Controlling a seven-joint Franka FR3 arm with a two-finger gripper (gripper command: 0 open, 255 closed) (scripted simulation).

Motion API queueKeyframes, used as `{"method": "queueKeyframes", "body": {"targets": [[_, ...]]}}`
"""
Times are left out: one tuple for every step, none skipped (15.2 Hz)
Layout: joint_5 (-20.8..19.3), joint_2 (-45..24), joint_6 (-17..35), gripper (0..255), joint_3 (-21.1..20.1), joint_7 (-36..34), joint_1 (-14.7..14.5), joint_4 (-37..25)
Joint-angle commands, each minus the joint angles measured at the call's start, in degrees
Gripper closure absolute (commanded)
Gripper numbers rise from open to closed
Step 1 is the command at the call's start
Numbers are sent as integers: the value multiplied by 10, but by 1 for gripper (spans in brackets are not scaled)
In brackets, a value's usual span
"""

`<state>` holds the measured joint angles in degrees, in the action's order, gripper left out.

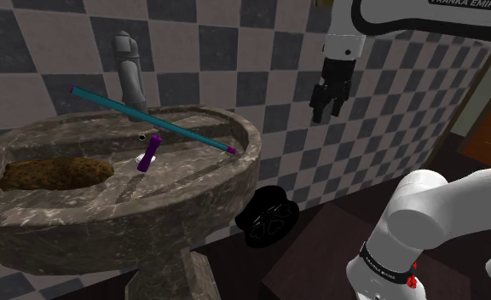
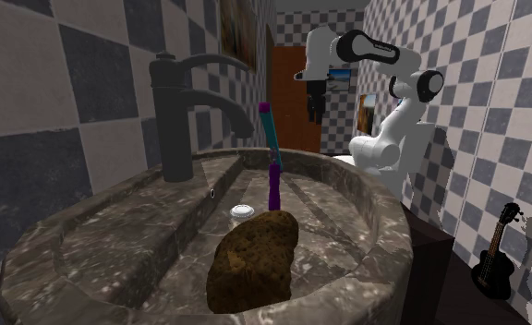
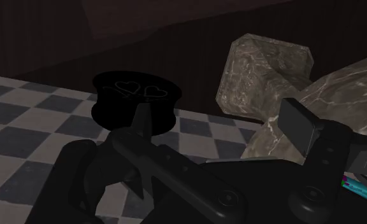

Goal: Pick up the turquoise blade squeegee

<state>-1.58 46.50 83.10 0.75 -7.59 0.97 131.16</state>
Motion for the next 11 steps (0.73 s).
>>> {"method": "queueKeyframes", "body": {"targets": [[0,0,0,0,0,0,0,0],[-2,-17,12,0,-6,5,-6,-10],[-4,-34,23,0,-13,9,-12,-21],[-7,-50,33,0,-19,14,-17,-32],[-9,-67,43,0,-26,18,-22,-44],[-12,-83,53,0,-33,22,-27,-55],[-16,-99,62,0,-40,26,-31,-67],[-19,-116,70,0,-47,30,-36,-80],[-23,-132,78,0,-54,33,-40,-92],[-28,-148,86,0,-61,37,-44,-105],[-32,-163,93,0,-69,40,-48,-119]]}}
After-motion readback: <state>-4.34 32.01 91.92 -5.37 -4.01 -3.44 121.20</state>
